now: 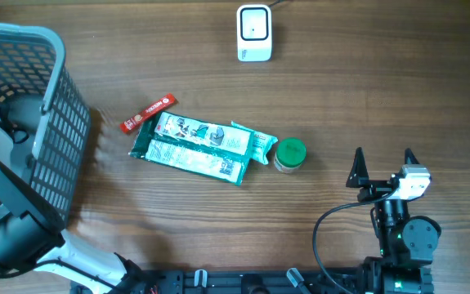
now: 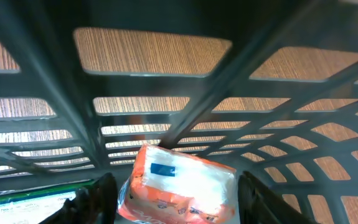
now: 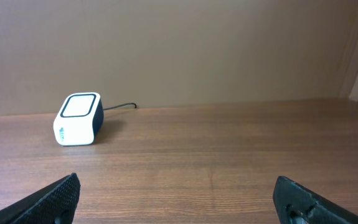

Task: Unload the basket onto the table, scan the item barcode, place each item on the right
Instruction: 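Reach the left gripper into the basket and grasp the Kleenex tissue pack, then carry the tissue pack out and drop it right of the wipes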

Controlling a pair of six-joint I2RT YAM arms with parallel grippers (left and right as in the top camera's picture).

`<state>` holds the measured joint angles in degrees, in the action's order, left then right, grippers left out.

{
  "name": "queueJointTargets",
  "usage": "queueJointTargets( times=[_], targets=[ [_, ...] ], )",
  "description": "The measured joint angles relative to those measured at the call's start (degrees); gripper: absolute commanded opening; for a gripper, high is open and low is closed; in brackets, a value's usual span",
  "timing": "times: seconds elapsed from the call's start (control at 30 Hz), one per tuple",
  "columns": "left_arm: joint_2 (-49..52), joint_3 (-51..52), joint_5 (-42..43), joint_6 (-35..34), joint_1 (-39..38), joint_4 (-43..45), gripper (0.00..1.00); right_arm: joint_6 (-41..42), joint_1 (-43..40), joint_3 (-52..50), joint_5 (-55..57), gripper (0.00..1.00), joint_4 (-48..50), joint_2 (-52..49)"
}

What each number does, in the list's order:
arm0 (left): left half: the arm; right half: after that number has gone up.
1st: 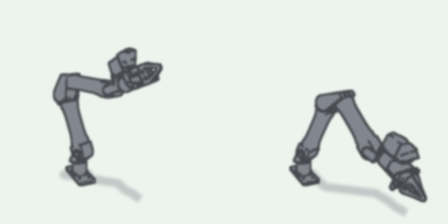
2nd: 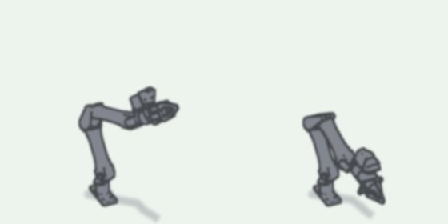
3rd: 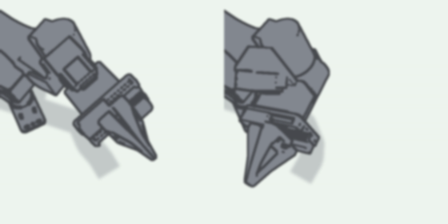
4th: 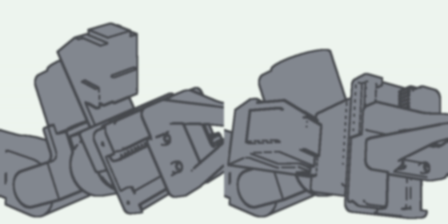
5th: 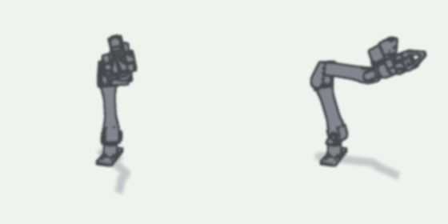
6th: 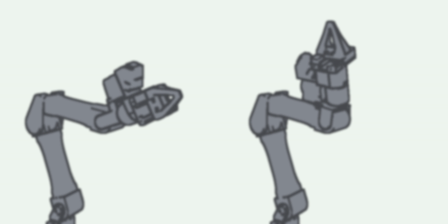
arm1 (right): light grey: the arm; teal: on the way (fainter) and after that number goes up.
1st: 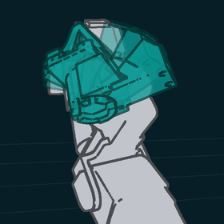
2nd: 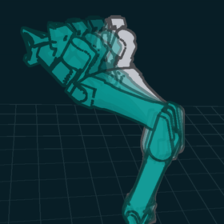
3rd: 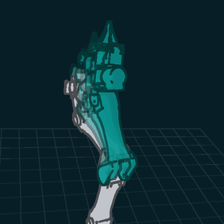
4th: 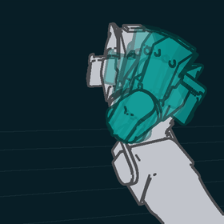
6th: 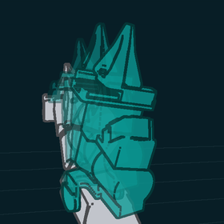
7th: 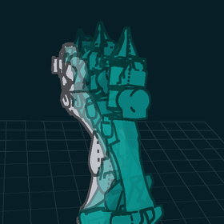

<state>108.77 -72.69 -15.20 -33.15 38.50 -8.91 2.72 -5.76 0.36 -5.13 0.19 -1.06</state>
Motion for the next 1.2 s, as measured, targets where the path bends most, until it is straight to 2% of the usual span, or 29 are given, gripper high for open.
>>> queueJointTargets(
  times=[0.17,0.37,0.73,0.87,1.07,1.2],
  targets=[
    [1.18,0.00,-0.02,-0.17,0.00,0.42,0.57,0.00,0.00,0.00,0.00,1.00,0.00,0.00],
    [3.85,-0.02,-0.42,-0.42,-0.22,1.36,0.30,0.00,0.00,0.00,0.00,1.00,0.00,0.00],
    [2.80,-0.02,-1.49,-0.20,-0.81,-1.84,0.24,0.00,0.00,0.00,0.00,1.00,0.00,0.00],
    [-1.95,0.00,-1.44,-0.20,-2.19,-4.28,0.24,0.00,0.00,0.00,0.00,1.00,0.00,0.00],
    [-17.44,0.00,-1.01,-0.22,-4.96,-9.01,0.24,0.00,0.00,0.00,0.00,1.00,0.00,0.00],
    [-28.02,0.00,4.17,-0.22,-5.75,-12.46,0.25,0.00,0.00,0.00,0.00,1.00,0.00,0.00]
  ],
)
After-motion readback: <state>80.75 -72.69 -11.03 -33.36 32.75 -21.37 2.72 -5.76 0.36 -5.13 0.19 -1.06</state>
